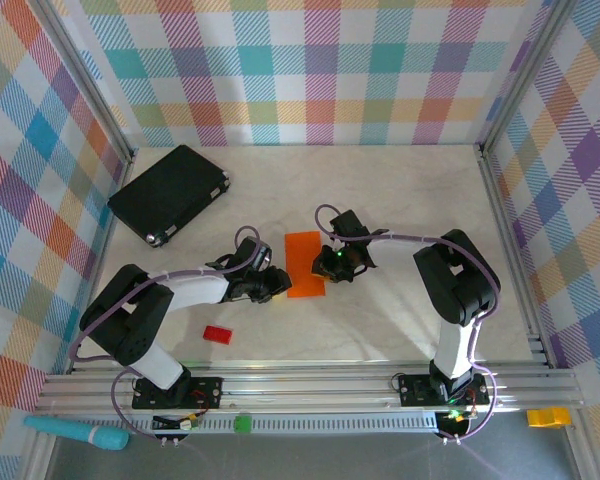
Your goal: Fold a paper plane with a square sheet of paper (pick it up from the middle)
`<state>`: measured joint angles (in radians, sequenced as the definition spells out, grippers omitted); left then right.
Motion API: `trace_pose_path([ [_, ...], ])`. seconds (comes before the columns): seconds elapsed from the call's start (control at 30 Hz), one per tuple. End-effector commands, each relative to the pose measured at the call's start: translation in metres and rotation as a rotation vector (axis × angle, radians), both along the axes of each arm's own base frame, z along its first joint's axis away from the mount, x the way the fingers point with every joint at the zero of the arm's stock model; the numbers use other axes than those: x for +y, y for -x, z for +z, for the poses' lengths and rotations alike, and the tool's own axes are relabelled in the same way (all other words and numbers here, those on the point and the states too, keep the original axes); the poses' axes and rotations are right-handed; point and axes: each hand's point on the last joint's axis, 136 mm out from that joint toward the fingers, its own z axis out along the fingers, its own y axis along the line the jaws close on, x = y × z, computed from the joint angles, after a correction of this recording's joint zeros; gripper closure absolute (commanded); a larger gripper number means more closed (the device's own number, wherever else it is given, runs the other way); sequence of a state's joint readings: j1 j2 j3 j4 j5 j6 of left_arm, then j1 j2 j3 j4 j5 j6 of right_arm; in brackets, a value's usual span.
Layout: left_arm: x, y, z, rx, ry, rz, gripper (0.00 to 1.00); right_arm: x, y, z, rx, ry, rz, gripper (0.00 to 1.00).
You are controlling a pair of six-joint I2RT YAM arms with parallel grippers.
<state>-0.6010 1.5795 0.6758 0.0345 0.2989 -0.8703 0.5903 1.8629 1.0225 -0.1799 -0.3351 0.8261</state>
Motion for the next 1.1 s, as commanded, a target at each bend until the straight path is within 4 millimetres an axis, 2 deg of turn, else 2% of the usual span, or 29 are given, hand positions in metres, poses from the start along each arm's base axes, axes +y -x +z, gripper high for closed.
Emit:
trace_pose_path([
  [0.0, -0.008, 0.001, -0.002, -0.007, 0.018, -0.039, 0.71, -0.027, 0.023, -0.04, 0.099, 0.132, -0.014, 0.79],
  [0.3, -0.021, -0.001, 0.002, -0.02, 0.08, -0.071, 0.73, -0.027, 0.023, -0.039, 0.102, 0.134, -0.01, 0.79],
  [0.5, -0.041, -0.009, 0.024, -0.084, 0.221, -0.102, 0.73, -0.027, 0.024, -0.04, 0.104, 0.132, -0.009, 0.79],
  [0.57, -0.044, -0.011, 0.026, -0.089, 0.245, -0.101, 0.73, -0.027, 0.024, -0.04, 0.107, 0.134, -0.009, 0.79],
  [0.77, -0.032, -0.022, 0.013, -0.062, 0.249, -0.049, 0.73, -0.027, 0.024, -0.04, 0.108, 0.132, -0.009, 0.79],
  [1.07, -0.019, -0.041, 0.012, -0.062, 0.314, 0.007, 0.72, -0.027, 0.024, -0.039, 0.104, 0.133, -0.009, 0.79],
])
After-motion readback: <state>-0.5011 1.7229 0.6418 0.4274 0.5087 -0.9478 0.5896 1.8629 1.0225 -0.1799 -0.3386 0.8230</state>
